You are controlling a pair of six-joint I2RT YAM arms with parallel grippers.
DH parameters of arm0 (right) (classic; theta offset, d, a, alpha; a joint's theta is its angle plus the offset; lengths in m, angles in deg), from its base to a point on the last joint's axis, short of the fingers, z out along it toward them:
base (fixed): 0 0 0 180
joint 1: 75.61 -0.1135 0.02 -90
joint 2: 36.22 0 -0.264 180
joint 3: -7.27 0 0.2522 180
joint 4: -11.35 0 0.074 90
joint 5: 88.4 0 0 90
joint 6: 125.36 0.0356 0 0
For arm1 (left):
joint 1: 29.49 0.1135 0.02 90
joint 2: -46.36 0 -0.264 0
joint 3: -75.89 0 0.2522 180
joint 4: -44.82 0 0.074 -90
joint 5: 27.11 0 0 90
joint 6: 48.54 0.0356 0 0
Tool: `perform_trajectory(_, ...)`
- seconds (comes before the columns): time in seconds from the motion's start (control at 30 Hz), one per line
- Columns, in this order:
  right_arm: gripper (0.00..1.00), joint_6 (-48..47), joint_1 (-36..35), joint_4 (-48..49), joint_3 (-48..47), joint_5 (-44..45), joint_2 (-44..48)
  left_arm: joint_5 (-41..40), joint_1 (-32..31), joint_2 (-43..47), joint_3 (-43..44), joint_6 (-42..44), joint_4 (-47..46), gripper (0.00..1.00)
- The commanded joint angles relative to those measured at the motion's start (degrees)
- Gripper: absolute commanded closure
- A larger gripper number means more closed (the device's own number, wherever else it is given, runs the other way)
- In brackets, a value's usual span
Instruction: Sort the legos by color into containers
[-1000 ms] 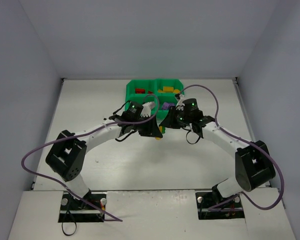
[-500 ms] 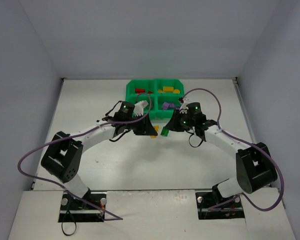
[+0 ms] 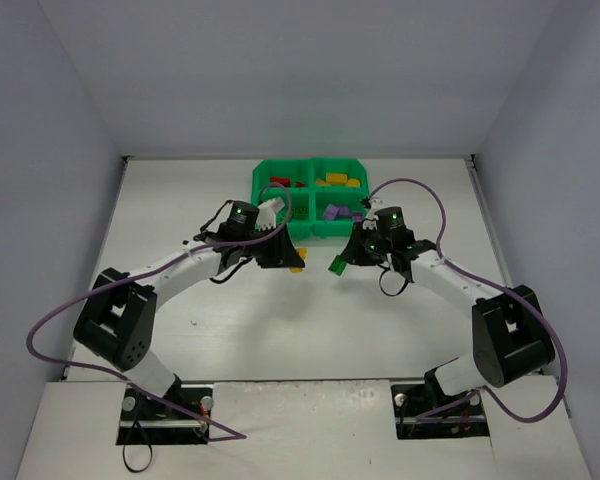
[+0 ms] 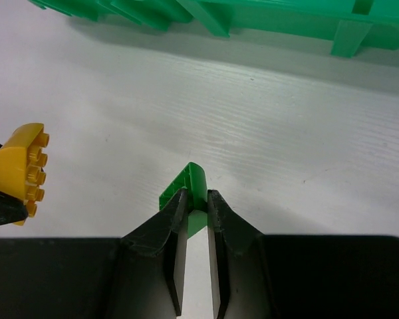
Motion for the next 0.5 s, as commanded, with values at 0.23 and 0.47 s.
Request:
perform_trajectory(0.23, 1.0, -0.54, -0.15, 0.18, -4.58, 1.34, 1.55, -7.57, 1.11, 9.1, 3.46, 5.69, 8.58, 1.0)
perform_trajectory(0.47, 1.0, -0.8, -0.24, 0.18, -3.45, 1.07, 0.76, -9.95, 1.2, 11.04, 2.41, 6.84, 11.23, 1.0)
